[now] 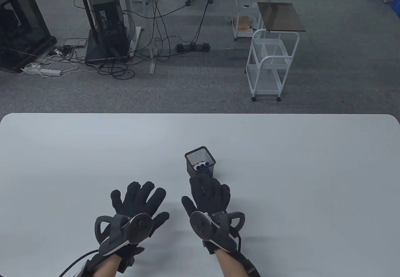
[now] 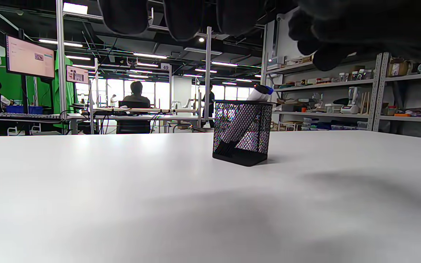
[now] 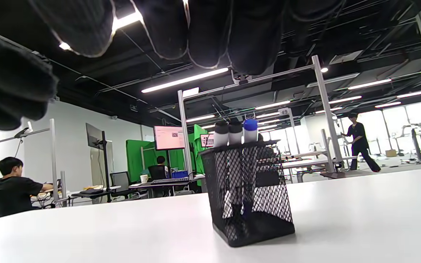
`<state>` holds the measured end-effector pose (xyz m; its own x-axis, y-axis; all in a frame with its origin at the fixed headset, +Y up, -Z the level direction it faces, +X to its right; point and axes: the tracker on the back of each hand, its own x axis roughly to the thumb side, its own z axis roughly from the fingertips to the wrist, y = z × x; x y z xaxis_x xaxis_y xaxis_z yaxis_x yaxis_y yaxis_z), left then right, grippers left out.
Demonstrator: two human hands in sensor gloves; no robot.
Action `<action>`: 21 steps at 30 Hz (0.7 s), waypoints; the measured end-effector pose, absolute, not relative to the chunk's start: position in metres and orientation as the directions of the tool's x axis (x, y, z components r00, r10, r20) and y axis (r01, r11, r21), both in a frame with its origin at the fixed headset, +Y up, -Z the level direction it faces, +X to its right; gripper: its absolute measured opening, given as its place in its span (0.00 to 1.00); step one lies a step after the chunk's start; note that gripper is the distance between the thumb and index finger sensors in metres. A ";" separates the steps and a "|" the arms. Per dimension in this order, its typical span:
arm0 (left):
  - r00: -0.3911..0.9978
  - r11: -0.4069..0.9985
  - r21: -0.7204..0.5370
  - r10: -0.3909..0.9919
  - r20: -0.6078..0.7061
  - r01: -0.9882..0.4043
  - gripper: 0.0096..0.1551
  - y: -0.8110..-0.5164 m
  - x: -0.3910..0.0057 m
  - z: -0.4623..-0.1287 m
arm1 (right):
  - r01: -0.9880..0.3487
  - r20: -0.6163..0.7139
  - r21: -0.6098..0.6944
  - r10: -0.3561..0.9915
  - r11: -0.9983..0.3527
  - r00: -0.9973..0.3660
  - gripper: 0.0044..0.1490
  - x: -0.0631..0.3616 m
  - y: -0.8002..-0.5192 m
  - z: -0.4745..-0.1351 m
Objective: Insert the markers into the pen holder
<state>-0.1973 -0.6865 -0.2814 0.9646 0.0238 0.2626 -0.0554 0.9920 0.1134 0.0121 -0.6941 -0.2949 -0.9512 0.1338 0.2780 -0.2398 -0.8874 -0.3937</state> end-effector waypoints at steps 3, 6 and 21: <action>0.966 0.992 0.115 0.021 0.259 -0.052 0.41 -0.687 -0.198 -0.282 | -0.214 0.291 -0.397 0.098 -0.892 -0.952 0.43 0.009 -0.699 -0.292; 0.966 0.991 0.122 0.015 0.258 -0.048 0.41 -0.686 -0.198 -0.281 | -0.186 0.306 -0.393 0.063 -0.901 -0.950 0.44 0.008 -0.702 -0.288; 0.974 0.941 0.337 -0.061 0.219 -0.017 0.41 -0.676 -0.200 -0.271 | -0.033 0.338 -0.412 -0.119 -0.911 -0.934 0.49 0.000 -0.711 -0.281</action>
<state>-0.2005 -0.6764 -0.2715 0.9738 -0.0606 0.2194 -0.0173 0.9413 0.3370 0.0004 -0.7108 -0.2813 -0.9336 -0.1192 0.3379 -0.0329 -0.9105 -0.4122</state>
